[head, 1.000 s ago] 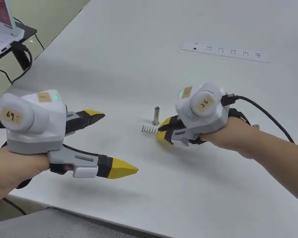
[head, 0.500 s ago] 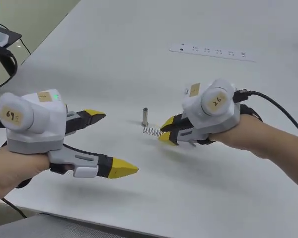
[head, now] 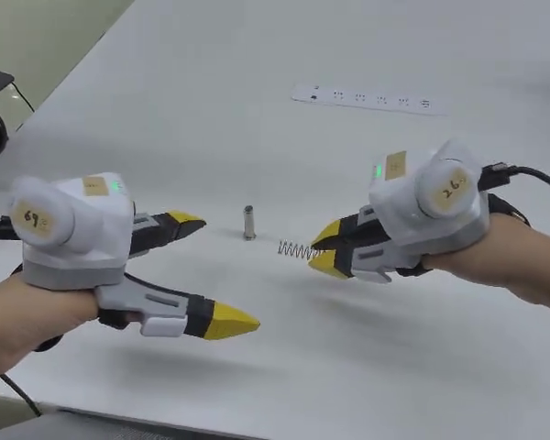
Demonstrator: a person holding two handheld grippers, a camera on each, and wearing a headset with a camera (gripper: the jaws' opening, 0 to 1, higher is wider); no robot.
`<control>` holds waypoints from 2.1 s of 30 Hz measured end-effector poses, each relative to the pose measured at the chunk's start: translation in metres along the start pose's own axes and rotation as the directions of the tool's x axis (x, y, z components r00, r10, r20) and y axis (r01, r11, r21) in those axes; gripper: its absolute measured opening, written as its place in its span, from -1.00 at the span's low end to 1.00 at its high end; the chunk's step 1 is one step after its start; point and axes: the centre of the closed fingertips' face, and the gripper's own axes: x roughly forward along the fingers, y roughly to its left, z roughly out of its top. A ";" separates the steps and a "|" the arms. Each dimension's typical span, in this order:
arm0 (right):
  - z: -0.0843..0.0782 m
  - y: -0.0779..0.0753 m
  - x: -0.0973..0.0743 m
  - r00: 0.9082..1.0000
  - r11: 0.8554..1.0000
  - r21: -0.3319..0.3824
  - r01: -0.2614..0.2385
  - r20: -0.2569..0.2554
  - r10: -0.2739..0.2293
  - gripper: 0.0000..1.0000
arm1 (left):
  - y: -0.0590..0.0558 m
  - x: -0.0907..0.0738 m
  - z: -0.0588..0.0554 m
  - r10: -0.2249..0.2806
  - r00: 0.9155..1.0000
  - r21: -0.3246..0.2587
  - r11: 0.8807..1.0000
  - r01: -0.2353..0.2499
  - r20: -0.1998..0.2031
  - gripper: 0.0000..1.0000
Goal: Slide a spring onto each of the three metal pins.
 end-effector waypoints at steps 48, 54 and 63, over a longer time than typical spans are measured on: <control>-0.010 0.034 -0.033 0.998 0.998 -0.050 -0.044 0.031 0.046 -0.84 | -0.052 0.064 0.026 -0.214 0.977 0.131 0.969 0.212 0.007 -0.53; -0.010 0.033 -0.035 0.999 0.997 -0.058 -0.044 0.025 0.045 -0.84 | -0.055 0.066 0.024 -0.226 0.974 0.133 0.965 0.224 0.001 -0.64; -0.007 0.032 -0.036 0.998 0.997 -0.065 -0.048 0.029 0.050 -0.84 | -0.057 0.064 0.027 -0.236 0.972 0.147 0.962 0.231 0.014 -0.84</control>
